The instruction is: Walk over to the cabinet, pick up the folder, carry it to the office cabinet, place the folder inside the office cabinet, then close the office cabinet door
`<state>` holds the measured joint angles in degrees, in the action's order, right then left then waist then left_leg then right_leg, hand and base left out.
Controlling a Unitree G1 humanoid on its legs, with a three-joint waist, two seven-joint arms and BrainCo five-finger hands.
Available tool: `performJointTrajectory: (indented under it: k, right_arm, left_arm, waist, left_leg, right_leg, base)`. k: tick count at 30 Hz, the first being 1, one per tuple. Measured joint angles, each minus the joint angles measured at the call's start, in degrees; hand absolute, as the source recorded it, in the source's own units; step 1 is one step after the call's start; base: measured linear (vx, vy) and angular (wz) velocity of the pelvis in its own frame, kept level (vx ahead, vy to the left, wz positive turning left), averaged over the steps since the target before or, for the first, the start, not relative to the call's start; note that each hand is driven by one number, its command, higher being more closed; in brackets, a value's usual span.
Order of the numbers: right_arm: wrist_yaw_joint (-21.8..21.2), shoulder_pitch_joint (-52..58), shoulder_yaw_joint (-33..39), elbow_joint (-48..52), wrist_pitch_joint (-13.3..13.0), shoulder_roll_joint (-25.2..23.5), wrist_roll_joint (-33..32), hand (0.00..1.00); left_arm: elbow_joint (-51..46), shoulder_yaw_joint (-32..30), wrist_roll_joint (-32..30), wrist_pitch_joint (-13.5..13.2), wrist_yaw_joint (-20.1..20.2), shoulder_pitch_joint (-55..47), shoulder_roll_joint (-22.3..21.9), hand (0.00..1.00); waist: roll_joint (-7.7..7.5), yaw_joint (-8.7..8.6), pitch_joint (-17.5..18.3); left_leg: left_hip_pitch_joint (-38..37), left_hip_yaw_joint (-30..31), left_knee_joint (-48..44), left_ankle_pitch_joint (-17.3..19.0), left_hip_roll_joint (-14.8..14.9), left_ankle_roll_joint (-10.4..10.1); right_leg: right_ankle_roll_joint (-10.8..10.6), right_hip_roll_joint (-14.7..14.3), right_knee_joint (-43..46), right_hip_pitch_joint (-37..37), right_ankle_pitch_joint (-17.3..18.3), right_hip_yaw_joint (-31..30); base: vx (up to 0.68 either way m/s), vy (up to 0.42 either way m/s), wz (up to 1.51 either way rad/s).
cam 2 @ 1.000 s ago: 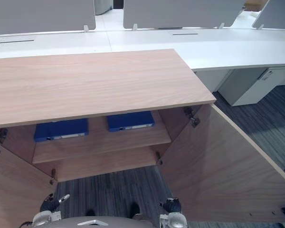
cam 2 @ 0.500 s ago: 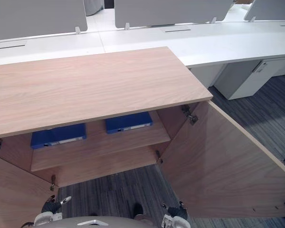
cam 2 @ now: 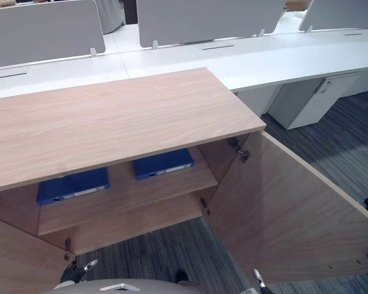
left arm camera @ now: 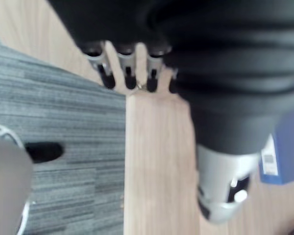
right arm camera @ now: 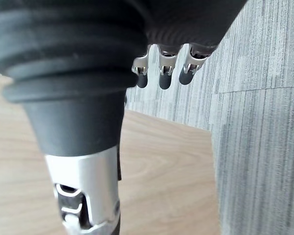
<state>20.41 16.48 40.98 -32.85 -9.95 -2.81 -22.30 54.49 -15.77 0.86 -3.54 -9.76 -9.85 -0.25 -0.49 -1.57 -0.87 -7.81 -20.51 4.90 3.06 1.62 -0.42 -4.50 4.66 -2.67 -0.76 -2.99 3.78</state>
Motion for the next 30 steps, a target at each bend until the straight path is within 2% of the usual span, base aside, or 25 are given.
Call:
performJointTrajectory:
  k: [10,20,24,30]
  right_arm:
    - [2.1,-5.4,10.2,7.4,-0.4,1.2,-1.7,0.0]
    - [1.9,-12.8,20.5,6.5,-0.4,11.7,-4.1,0.0]
    - [2.2,-13.9,23.0,4.5,-0.4,13.0,-4.7,0.0]
    - [2.2,-16.3,25.0,2.6,-0.4,15.1,-5.0,0.0]
  left_arm:
    - [-3.0,0.3,-2.2,0.1,0.2,-0.5,-0.2,0.0]
    - [-4.3,2.4,-2.2,0.0,0.8,-0.9,2.1,0.0]
    - [-4.3,2.7,-2.2,0.0,1.6,-1.5,2.1,0.0]
    - [-4.3,3.7,-2.2,0.0,1.8,-2.3,2.0,0.0]
  waist:
    - [0.72,-0.4,0.6]
    - [2.45,-1.87,-0.4]
    - [2.78,-2.16,-0.4]
    - [4.36,-3.37,-0.7]
  left_leg:
    - [-1.2,-1.4,-0.4,1.7,0.4,-0.1]
    - [-1.3,-1.0,-0.7,2.7,0.4,0.0]
    - [-1.2,-0.9,-2.6,3.9,0.9,-0.1]
    - [-0.9,-2.1,-3.2,4.3,1.4,-0.6]
  right_leg:
    - [-0.1,-0.2,1.5,0.1,1.8,-0.8]
    - [0.2,-0.4,3.8,0.9,3.7,-1.3]
    - [0.2,-0.7,4.4,0.8,4.3,-1.4]
    - [0.2,-1.2,4.7,1.9,4.3,-2.8]
  base:
    - [0.07,-0.006,-0.07]
    - [0.01,-0.015,0.0]
    - [0.0,-0.047,-0.02]
    - [-0.02,-0.034,-0.11]
